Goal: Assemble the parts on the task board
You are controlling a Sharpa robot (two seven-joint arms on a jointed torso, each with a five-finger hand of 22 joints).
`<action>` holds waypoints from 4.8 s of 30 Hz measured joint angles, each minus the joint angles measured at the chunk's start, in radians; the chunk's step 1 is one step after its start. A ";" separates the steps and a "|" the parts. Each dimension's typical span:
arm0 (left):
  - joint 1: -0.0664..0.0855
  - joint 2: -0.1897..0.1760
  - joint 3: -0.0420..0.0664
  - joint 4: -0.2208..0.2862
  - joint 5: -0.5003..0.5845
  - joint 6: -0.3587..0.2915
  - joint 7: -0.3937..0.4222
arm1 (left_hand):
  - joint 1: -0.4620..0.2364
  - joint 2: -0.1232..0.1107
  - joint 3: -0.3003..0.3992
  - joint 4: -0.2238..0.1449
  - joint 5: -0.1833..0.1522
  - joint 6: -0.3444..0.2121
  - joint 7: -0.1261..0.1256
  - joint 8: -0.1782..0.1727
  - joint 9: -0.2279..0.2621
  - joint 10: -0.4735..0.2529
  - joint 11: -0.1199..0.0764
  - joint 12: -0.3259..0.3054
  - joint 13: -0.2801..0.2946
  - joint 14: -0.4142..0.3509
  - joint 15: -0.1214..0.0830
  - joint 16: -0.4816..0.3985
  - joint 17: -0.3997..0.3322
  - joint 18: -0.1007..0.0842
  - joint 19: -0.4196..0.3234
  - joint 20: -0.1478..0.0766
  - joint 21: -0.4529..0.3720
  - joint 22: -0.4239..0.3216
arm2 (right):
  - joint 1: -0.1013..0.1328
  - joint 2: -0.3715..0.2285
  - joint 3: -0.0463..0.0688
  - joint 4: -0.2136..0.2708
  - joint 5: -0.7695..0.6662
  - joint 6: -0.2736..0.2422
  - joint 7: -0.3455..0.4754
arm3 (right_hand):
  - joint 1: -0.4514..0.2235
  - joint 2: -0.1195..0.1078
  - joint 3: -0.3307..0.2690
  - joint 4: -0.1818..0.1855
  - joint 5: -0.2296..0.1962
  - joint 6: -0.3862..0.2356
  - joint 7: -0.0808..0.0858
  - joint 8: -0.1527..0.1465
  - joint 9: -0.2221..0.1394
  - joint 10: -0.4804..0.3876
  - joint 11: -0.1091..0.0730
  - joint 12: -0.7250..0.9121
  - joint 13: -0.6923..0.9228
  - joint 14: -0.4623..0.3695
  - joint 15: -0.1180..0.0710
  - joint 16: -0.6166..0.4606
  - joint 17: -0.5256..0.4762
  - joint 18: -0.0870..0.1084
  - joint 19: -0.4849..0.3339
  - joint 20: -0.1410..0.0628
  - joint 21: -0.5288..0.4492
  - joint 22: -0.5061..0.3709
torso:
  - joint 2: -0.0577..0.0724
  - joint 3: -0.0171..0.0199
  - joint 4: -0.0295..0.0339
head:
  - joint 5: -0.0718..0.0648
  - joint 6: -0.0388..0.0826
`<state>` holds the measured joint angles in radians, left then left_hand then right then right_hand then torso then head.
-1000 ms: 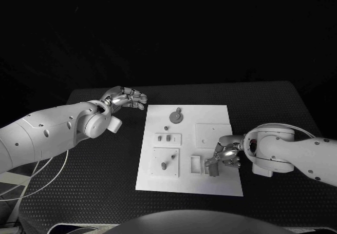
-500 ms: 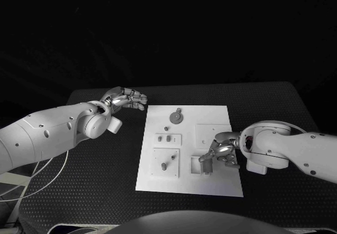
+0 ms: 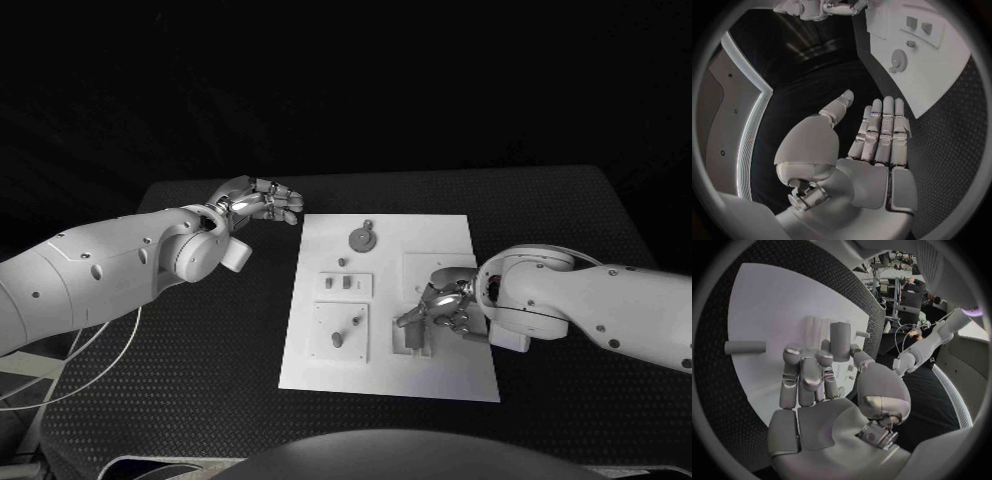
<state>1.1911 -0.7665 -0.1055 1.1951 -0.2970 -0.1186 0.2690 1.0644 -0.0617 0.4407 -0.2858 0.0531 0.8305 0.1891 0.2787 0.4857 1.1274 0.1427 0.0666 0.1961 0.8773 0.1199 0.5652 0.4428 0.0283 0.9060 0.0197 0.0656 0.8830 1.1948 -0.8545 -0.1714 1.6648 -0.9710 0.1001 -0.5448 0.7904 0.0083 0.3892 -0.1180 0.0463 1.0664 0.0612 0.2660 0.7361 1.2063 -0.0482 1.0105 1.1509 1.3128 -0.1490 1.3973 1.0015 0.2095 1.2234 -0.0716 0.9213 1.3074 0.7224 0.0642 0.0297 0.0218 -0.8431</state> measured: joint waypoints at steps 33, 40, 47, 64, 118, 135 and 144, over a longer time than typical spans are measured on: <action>0.000 0.000 0.000 0.000 0.000 0.002 -0.001 | 0.000 0.000 0.000 0.000 0.000 0.000 0.000 0.000 0.000 0.000 0.000 0.000 -0.001 0.000 0.000 0.000 0.001 0.000 0.000 0.000 0.000 -0.001 | -0.003 0.016 -0.010 -0.008 0.006 0.014 -0.022 | -0.006 0.005 -0.001 -0.001 -0.004 0.000 0.000 -0.002 0.001 0.000 0.000 0.000 0.000 -0.003 0.002 0.000 -0.003 0.000 0.003 0.004 0.004 0.000 | -0.001 -0.0006 -0.0006 | 0.008 -0.012; 0.000 0.000 0.000 0.000 0.000 0.002 -0.002 | 0.000 0.000 0.000 0.000 0.000 0.000 0.000 0.000 -0.001 0.000 0.000 0.000 -0.001 0.000 0.000 0.000 0.002 0.000 0.000 0.000 0.000 -0.001 | -0.006 0.019 -0.012 -0.009 0.007 0.015 -0.023 | -0.014 0.007 -0.002 -0.003 0.000 0.000 0.000 -0.002 0.000 0.000 0.000 0.000 0.000 -0.003 0.002 0.000 -0.004 0.001 0.005 0.002 0.004 0.000 | -0.001 -0.0006 -0.0006 | 0.008 -0.013; 0.000 -0.001 0.000 0.000 0.000 0.002 -0.002 | 0.000 0.000 0.000 0.000 0.000 0.000 0.000 0.000 -0.001 0.000 0.000 0.000 -0.001 0.000 0.000 -0.004 0.003 0.000 0.000 0.000 0.000 -0.001 | -0.010 0.025 -0.012 -0.013 0.008 0.015 -0.023 | -0.027 0.000 0.044 -0.049 0.000 0.000 0.000 -0.002 -0.001 0.000 0.000 0.000 0.000 -0.003 0.002 0.000 -0.004 0.001 0.005 0.002 0.004 0.000 | 0.000 -0.0004 -0.0006 | 0.010 -0.014; 0.000 0.000 0.000 0.000 0.000 0.003 -0.004 | 0.000 0.000 0.000 0.000 0.000 0.000 0.000 0.000 -0.001 0.000 0.000 0.000 -0.002 0.000 0.000 -0.004 0.004 0.000 0.000 0.000 0.000 -0.001 | -0.012 0.027 -0.012 -0.017 0.008 -0.007 -0.019 | -0.039 -0.012 0.067 -0.055 0.000 0.000 0.000 -0.003 0.000 0.000 0.000 0.000 -0.001 -0.003 0.003 0.000 -0.012 0.000 0.005 0.002 0.004 0.000 | -0.001 0.0005 -0.0012 | 0.011 -0.014; 0.000 -0.002 0.000 0.001 0.000 0.005 -0.006 | 0.000 0.000 0.000 0.000 0.000 0.000 0.000 0.000 -0.002 0.000 0.000 0.000 -0.002 0.000 0.000 -0.008 0.009 0.000 0.000 0.000 0.000 -0.003 | -0.014 0.034 -0.013 -0.026 0.007 -0.011 -0.019 | -0.112 -0.162 0.237 -0.021 -0.004 0.007 0.000 -0.014 0.009 0.004 -0.004 0.000 -0.001 -0.003 -0.001 0.000 -0.033 0.001 0.013 -0.002 0.004 0.000 | -0.001 -0.0004 -0.0010 | 0.015 -0.022; 0.000 -0.002 0.000 0.001 0.000 0.005 -0.007 | 0.000 0.000 0.000 0.000 0.000 0.000 0.000 0.000 -0.001 0.000 0.000 0.000 -0.003 0.000 0.000 -0.008 0.010 0.000 0.000 0.000 0.000 -0.004 | -0.015 0.036 -0.013 -0.027 0.006 -0.002 -0.020 | -0.111 -0.243 0.269 0.061 -0.004 0.007 -0.001 -0.023 0.015 0.004 -0.004 -0.004 -0.001 -0.004 -0.001 0.000 -0.048 0.002 0.015 -0.004 0.004 0.000 | -0.001 -0.0001 -0.0012 | 0.017 -0.025; 0.000 -0.002 0.000 0.001 0.000 0.005 -0.007 | 0.000 0.000 0.000 0.000 0.000 0.000 0.000 0.000 -0.001 0.000 0.000 0.000 -0.003 0.000 0.000 -0.008 0.011 0.000 0.000 0.000 0.000 -0.004 | -0.016 0.037 -0.013 -0.027 0.002 -0.003 -0.020 | -0.116 -0.285 0.278 0.121 -0.004 0.000 0.006 -0.028 0.019 0.000 0.000 -0.004 0.001 -0.011 -0.001 0.000 -0.052 0.002 0.018 -0.004 0.004 0.000 | -0.001 0.0002 -0.0012 | 0.017 -0.026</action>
<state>1.1911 -0.7684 -0.1055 1.1966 -0.2966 -0.1133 0.2620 1.0644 -0.0617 0.4408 -0.2858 0.0531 0.8305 0.1892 0.2787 0.4842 1.1274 0.1427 0.0666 0.1930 0.8773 0.1199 0.5574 0.4539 0.0280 0.9060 0.0197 0.0656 0.8792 1.1792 -0.8179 -0.1846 1.6376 -0.9689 0.0968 -0.5646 0.6744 -0.2765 0.6668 0.0035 0.0427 1.0659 0.0670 0.2378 0.7552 1.2061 -0.0481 1.0068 1.1517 1.3020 -0.1499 1.3972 0.9493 0.2117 1.2417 -0.0756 0.9249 1.3073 0.7215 0.0644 0.0286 0.0390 -0.8690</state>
